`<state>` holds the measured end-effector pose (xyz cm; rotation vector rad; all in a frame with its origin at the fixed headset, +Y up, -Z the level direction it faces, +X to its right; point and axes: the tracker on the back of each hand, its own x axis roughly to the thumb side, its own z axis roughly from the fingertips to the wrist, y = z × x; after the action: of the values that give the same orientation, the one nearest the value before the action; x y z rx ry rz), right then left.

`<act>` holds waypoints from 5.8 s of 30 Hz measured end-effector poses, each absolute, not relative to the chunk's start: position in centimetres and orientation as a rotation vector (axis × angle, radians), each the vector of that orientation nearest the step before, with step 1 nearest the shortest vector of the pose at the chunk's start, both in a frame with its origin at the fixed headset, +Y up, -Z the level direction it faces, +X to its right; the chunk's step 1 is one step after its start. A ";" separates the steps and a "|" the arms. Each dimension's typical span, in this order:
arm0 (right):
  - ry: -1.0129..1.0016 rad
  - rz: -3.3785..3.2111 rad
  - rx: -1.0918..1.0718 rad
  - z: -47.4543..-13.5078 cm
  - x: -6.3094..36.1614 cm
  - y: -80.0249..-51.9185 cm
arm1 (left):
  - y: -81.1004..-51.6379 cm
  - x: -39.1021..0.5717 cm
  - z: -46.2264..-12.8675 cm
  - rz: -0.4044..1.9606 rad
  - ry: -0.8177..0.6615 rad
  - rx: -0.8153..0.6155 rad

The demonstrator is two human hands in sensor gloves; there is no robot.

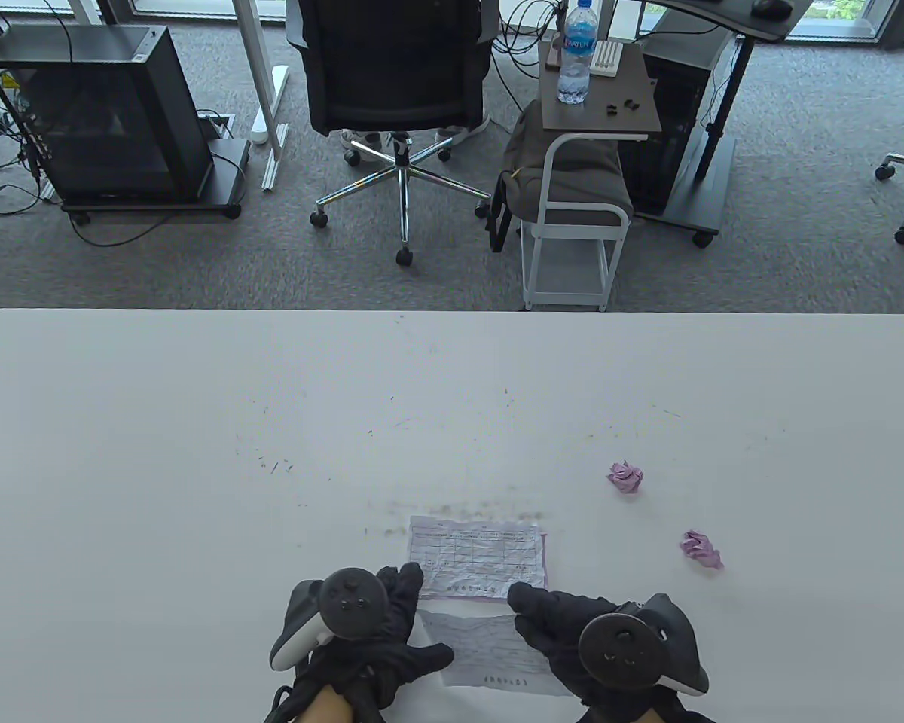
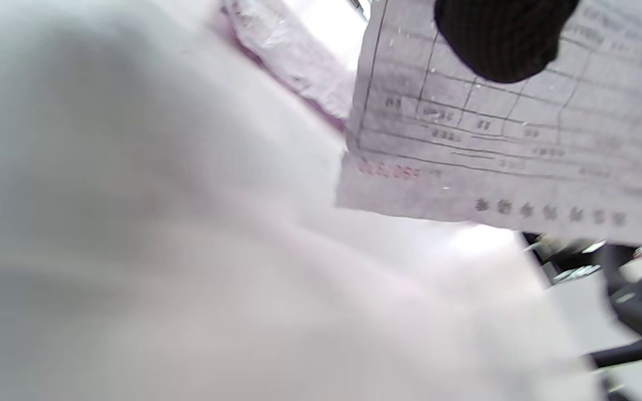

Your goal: Flatten crumpled invoices and stack

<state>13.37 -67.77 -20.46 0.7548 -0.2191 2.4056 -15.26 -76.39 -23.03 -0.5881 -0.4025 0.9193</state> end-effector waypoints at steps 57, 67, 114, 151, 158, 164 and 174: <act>0.351 3.014 0.357 -32.7 7.6 -76.5 | -77.5 -12.3 -30.8 0.348 -0.381 -0.535; 0.272 3.199 0.402 -32.2 6.6 -77.2 | -78.5 -12.9 -30.6 0.198 -0.307 -0.553; 0.241 2.719 0.271 -23.2 14.7 -69.0 | -70.9 -12.5 -21.3 0.482 -0.594 -0.195; 0.040 1.884 0.679 -19.5 9.9 -69.7 | -69.4 -12.5 -20.0 0.893 -0.665 0.012; -0.157 1.915 0.628 -19.2 10.8 -68.6 | -70.4 -12.4 -20.4 1.009 -0.693 -0.153; -0.180 2.008 0.602 -19.2 11.1 -68.6 | -70.4 -12.5 -20.6 1.194 -0.714 -0.181; -0.223 2.039 0.596 -19.3 11.5 -68.5 | -71.2 -13.4 -21.2 1.222 -0.633 -0.239</act>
<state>11.49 -68.52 -19.26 0.5963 -0.2235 2.0388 -13.36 -71.17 -21.18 -0.2392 -0.6330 1.2219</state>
